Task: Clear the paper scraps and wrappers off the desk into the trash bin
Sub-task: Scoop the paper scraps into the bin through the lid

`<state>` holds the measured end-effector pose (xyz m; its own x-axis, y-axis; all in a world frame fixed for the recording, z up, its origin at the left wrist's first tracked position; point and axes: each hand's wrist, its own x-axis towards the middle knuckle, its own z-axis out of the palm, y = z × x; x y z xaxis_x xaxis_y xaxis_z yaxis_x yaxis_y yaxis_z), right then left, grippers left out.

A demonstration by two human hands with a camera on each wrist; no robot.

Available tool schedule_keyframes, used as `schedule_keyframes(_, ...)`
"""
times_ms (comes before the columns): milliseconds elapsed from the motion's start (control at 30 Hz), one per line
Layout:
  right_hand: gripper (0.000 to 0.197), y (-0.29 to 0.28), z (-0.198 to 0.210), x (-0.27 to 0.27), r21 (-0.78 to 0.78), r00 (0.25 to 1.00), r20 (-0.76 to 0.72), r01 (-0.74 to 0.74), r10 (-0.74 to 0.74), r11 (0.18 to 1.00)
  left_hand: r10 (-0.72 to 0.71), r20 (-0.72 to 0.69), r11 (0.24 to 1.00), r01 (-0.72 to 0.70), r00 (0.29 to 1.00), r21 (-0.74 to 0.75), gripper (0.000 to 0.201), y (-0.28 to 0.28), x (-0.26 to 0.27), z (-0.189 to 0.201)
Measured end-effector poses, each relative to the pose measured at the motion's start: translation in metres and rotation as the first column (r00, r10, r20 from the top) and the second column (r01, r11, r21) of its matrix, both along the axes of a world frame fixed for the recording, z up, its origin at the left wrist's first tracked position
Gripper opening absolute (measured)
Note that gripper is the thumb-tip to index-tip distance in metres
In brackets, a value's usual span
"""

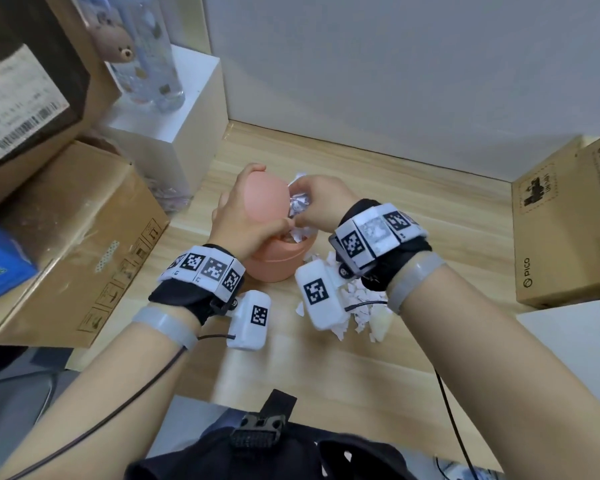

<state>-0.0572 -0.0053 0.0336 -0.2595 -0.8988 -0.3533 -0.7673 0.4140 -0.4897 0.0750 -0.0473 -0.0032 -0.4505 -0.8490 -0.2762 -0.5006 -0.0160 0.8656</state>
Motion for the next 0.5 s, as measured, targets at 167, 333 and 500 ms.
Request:
schedule_keyframes(167,0.056,0.015,0.011,-0.010,-0.046,0.992,0.114,0.059,-0.053,0.997,-0.006,-0.004,1.000,0.006,1.000,0.011,0.081,0.001,0.001,0.002)
schedule_keyframes(333,0.059,0.034,0.014,-0.007,0.047,0.985,0.089,-0.151,0.146,0.987,-0.014,-0.017,1.000,0.013,1.000,-0.007,0.082,0.000,0.001,0.001)
schedule_keyframes(500,0.044,0.033,-0.005,0.011,0.397,0.749,-0.284,-0.476,0.598,0.785,-0.029,-0.037,0.999,0.028,0.999,-0.044,0.086,0.000,0.002,-0.002)
